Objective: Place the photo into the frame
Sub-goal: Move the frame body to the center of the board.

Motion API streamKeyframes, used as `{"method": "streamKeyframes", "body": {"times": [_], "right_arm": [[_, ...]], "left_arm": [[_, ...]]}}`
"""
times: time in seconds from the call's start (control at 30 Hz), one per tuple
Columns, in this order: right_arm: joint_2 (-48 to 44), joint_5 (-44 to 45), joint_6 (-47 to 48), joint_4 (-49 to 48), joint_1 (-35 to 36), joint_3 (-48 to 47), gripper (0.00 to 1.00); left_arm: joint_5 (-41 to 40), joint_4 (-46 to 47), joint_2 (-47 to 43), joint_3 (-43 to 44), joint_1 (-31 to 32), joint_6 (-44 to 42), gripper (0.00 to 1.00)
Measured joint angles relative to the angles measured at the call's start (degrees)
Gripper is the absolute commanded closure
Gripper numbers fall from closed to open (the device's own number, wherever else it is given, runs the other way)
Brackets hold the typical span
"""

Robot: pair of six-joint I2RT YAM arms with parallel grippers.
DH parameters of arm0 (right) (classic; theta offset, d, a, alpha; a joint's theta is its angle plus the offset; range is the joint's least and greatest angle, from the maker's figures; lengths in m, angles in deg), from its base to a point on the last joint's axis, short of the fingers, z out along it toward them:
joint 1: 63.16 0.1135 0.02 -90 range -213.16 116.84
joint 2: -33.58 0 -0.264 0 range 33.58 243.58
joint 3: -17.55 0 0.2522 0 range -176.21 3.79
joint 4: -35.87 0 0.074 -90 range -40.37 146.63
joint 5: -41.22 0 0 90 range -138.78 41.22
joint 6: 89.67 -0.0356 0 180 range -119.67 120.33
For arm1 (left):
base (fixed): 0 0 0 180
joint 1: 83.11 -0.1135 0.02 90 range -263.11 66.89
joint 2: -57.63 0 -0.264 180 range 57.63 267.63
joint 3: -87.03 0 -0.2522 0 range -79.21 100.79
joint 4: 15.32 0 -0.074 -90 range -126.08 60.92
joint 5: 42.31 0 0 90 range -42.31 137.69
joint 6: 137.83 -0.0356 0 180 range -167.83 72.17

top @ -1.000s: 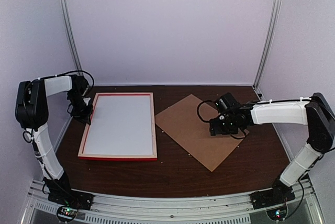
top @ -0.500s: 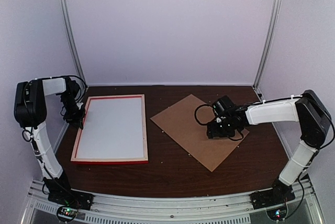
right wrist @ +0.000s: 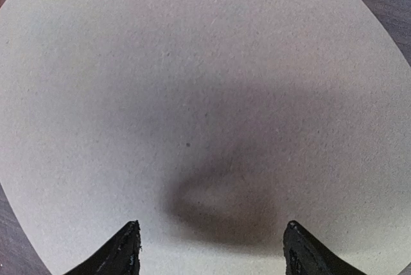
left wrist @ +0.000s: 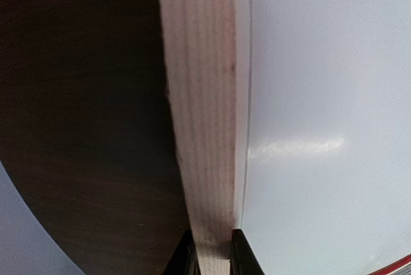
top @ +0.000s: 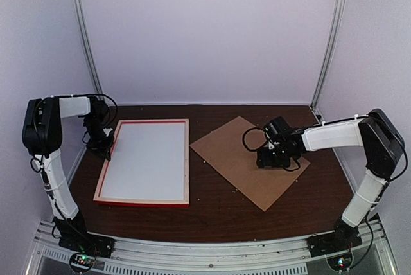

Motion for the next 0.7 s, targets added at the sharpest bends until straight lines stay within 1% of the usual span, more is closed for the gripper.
{"method": "streamKeyframes", "body": {"times": [0.13, 0.27, 0.53, 0.7], "right_arm": [[0.26, -0.09, 1.44, 0.85, -5.18, -0.79, 0.20], [2.21, -0.11, 2.54, 1.36, -11.06, -3.89, 0.17], [8.13, 0.00, 4.28, 3.48, -20.79, -11.67, 0.13], [12.76, -0.44, 5.55, 4.72, -25.53, -15.26, 0.13]], "left_arm": [[0.42, 0.17, 2.47, 0.72, 3.15, 0.39, 0.95], [0.61, -0.11, 3.41, 2.69, 5.16, 0.87, 0.94], [1.27, 0.76, 5.44, 4.96, 6.16, 2.71, 0.92], [1.44, 0.72, 5.53, 5.05, 6.27, 3.76, 0.85]]}}
